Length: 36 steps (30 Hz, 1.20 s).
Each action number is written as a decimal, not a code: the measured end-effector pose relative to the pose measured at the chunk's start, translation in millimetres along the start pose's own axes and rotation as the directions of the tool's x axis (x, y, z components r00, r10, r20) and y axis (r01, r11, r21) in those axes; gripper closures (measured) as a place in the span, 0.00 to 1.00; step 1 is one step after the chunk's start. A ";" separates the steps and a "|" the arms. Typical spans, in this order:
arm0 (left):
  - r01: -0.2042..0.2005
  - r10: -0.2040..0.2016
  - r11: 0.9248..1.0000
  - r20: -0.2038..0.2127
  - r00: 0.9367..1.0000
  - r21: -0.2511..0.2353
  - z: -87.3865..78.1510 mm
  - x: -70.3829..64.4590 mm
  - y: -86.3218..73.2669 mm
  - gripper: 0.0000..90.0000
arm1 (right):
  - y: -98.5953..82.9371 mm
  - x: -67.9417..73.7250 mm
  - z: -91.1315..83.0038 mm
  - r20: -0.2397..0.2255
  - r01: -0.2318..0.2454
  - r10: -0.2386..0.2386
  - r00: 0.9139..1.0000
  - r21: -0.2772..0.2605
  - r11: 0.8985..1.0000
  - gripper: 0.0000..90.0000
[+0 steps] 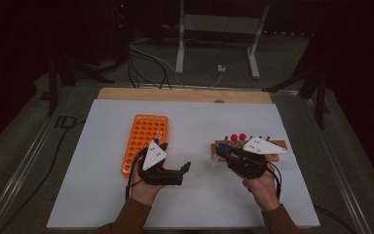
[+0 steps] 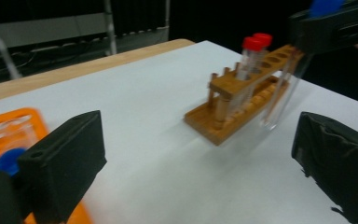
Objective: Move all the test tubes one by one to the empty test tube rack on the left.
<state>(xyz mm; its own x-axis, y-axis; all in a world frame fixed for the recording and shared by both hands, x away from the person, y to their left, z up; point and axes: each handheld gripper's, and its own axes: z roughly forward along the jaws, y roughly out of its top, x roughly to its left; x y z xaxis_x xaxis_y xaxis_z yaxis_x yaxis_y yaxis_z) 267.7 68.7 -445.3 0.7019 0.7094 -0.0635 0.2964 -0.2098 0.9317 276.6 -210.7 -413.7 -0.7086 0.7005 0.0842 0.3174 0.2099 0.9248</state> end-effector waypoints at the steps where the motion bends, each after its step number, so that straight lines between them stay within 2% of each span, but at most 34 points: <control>1: -0.006 0.006 1.000 0.008 1.000 0.001 1.4 -2.5 0.0 0.07 | -0.1 2.4 1.6 -0.009 0.003 -0.003 1.000 0.001 1.000 0.85; 4: -0.017 0.017 1.000 0.031 0.999 0.010 5.7 -9.7 -0.3 0.09 | -0.9 9.7 5.9 -0.033 0.008 -0.008 0.999 0.012 1.000 0.85; 9: -0.017 0.014 1.000 0.093 0.996 0.025 13.4 -21.6 -1.4 0.18 | -4.5 21.8 15.1 -0.066 0.023 -0.021 0.998 0.037 0.999 0.85; 13: -0.054 0.047 0.997 0.114 0.992 0.057 21.5 -32.8 -3.8 0.20 | -8.1 30.1 22.1 -0.089 0.038 -0.033 0.995 0.056 0.998 0.85; 16: -0.072 0.066 0.996 0.101 0.993 0.058 24.0 -38.5 -5.1 0.32 | -9.3 34.2 25.0 -0.102 0.046 -0.040 0.994 0.065 0.997 0.85; 21: -0.088 0.081 0.994 0.117 0.990 0.059 24.1 -40.9 -6.6 0.61 | -9.3 36.0 25.4 -0.112 0.045 -0.038 0.993 0.063 0.997 0.85; 23: -0.085 0.076 0.994 0.132 0.988 0.065 24.4 -40.4 -7.0 0.69 | -9.5 35.5 25.5 -0.118 0.041 -0.033 0.992 0.062 0.997 0.85; 26: -0.084 0.074 0.994 0.134 0.988 0.068 24.9 -40.3 -7.7 0.79 | -9.8 35.7 25.8 -0.125 0.034 -0.026 0.992 0.062 0.997 0.85; 29: -0.069 0.060 0.996 0.138 0.989 0.064 24.0 -37.7 -8.3 0.84 | -9.9 36.2 25.9 -0.130 0.035 -0.027 0.991 0.063 0.997 0.85; 36: -0.071 0.061 0.995 0.142 0.988 0.064 23.5 -37.2 -8.3 0.86 | -10.0 35.5 26.0 -0.135 0.030 -0.022 0.991 0.062 0.998 0.84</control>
<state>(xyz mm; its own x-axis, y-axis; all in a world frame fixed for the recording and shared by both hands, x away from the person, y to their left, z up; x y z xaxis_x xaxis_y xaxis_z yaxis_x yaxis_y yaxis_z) 254.3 28.2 -459.1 0.8033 0.5929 -0.0565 0.2869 -0.3020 0.9091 264.6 -170.2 -429.6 -0.7938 0.5975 0.1134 0.3345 0.2732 0.9019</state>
